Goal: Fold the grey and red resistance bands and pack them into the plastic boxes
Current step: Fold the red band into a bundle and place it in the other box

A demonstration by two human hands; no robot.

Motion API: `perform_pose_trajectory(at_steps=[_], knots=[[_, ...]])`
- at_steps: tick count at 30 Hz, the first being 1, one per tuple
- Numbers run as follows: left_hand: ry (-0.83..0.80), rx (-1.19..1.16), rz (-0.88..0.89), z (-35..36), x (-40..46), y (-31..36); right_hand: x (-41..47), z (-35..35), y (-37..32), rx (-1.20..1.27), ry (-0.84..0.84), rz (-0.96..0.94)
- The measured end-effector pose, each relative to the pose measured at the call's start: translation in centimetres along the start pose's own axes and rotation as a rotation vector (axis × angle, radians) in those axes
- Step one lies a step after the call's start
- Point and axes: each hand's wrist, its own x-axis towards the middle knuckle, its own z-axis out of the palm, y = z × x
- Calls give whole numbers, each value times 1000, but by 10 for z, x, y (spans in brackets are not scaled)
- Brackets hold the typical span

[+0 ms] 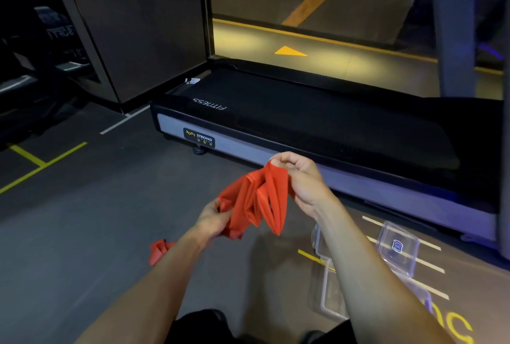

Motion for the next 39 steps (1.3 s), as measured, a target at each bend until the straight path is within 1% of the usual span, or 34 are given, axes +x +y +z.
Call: perform_pose_trajectory(at_steps=[1, 3, 7, 10, 12, 15, 17, 20, 23, 24, 27, 29, 31, 34, 37, 39], knots=[[-15, 37, -7, -3, 0, -1, 0, -1, 1, -23, 6, 4], [10, 72, -48, -9, 2, -4, -1, -2, 3, -65, 22, 4], [46, 51, -154, -20, 5, -9, -3, -5, 3, -79, 37, -10], [31, 102, -124, -20, 0, -8, -3, -6, 5, -120, 57, -17], [79, 204, -55, -21, 5, -10, -3, -7, 8, -171, 67, -19], [207, 473, 55, -26, 8, -8, -4, -7, 8, -186, 73, -28], [243, 644, 52, -32, 7, -8, -5, -7, 4, -158, 82, -50], [263, 725, 12, -36, 4, -9, -6, -4, -3, -116, 69, -88], [223, 703, -37, -32, 4, -13, -8, 1, -5, -98, 44, -99], [212, 652, -59, -31, 6, -16, -9, 2, -5, -90, 40, -99], [121, 266, -183, -23, 2, -19, -8, 4, -3, -95, 28, -104], [89, 75, -193, -18, -1, -19, -8, 3, 0, -133, 29, -99], [56, -35, -166, -15, -1, -17, -8, 2, 2, -162, 35, -83], [39, -47, -102, -15, 0, -13, -8, 2, 5, -174, 39, -61], [45, 17, -133, -13, -1, -13, -7, 2, 4, -175, 49, -65], [93, 97, -170, -14, 1, -20, -7, 2, 3, -166, 58, -86]])
